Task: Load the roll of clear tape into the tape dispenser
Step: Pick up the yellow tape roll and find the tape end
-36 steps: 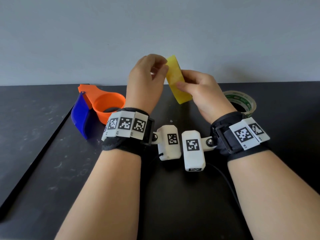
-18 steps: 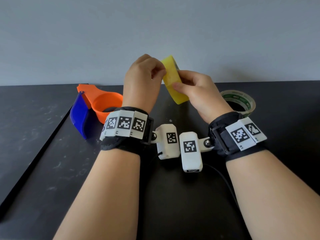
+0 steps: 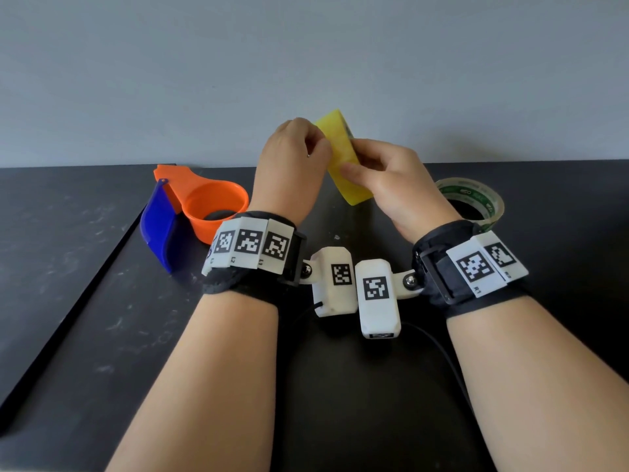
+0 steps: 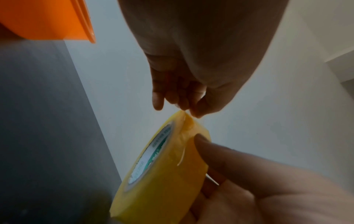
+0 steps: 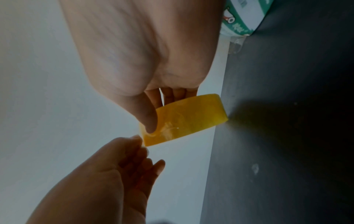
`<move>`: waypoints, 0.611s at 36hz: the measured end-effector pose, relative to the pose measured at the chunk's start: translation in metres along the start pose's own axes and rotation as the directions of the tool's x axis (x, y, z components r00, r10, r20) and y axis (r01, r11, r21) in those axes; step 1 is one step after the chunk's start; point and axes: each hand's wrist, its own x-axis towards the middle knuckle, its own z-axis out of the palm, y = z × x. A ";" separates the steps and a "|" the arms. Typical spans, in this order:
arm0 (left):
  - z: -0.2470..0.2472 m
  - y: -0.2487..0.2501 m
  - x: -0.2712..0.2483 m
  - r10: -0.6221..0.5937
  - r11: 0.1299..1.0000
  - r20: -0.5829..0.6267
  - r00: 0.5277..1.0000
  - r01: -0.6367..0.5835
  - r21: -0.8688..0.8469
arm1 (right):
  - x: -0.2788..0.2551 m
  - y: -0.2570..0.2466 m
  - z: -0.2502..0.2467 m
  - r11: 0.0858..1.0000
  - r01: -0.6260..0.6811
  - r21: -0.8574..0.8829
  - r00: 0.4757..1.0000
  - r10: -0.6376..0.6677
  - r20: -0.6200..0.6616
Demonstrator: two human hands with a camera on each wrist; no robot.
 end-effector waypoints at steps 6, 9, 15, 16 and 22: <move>0.000 0.000 0.002 -0.074 0.989 0.054 0.996 0.080 -0.127 | 0.001 0.002 0.001 1.000 -0.013 -0.019 1.000 0.013 0.000; -0.001 -0.001 0.003 -0.098 0.980 0.087 0.991 0.111 -0.166 | 0.003 0.002 0.000 0.999 -0.023 -0.032 1.000 0.023 0.002; -0.004 -0.004 0.005 -0.102 0.964 0.068 0.992 0.116 -0.239 | 0.003 0.004 0.000 0.999 -0.022 -0.034 1.000 0.022 0.010; -0.004 -0.004 0.005 -0.079 0.971 0.033 0.996 0.085 -0.222 | 0.004 0.004 0.000 0.999 -0.027 -0.026 1.000 0.027 0.008; -0.005 -0.009 0.005 -0.025 0.986 -0.114 0.993 0.006 -0.164 | 0.004 0.008 0.002 0.997 -0.031 -0.067 0.995 0.037 0.089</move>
